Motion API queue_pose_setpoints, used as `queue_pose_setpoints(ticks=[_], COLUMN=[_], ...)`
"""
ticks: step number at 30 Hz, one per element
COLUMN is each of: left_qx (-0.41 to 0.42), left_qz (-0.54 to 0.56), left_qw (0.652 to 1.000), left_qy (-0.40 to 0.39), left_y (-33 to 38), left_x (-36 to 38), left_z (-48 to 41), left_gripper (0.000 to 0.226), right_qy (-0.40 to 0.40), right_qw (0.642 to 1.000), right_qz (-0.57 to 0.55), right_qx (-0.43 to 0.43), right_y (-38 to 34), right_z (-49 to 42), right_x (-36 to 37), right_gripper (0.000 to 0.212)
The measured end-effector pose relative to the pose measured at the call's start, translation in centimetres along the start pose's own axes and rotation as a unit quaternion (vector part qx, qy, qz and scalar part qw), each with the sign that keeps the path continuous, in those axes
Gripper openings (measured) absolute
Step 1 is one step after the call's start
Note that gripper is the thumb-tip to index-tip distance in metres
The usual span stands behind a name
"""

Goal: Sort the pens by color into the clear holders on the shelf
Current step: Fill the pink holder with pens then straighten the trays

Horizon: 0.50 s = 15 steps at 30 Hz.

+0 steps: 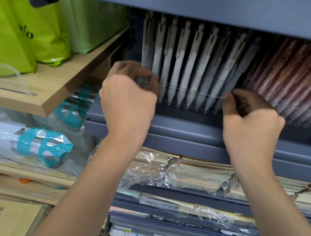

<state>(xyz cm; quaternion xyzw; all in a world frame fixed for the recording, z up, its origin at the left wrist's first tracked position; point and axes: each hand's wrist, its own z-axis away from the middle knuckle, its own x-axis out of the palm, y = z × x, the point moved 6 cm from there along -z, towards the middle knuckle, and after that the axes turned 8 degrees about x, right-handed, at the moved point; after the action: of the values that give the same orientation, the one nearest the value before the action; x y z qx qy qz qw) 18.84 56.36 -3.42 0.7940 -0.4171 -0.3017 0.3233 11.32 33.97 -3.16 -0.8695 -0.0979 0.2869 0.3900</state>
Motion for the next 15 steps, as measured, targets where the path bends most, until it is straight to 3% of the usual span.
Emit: queue_pose_setpoints(ticks=[15], left_qx=[-0.006], left_qz=[-0.005], left_qw=[1.000], left_qy=[-0.003], left_y=[0.09], left_x=[0.04], left_z=[0.08], left_gripper=[0.008], right_qy=[-0.002], right_qw=[1.000], right_qz=[-0.021], right_qx=[0.019], right_y=[-0.02], right_z=[0.12], right_x=[-0.05], right_gripper=[0.016])
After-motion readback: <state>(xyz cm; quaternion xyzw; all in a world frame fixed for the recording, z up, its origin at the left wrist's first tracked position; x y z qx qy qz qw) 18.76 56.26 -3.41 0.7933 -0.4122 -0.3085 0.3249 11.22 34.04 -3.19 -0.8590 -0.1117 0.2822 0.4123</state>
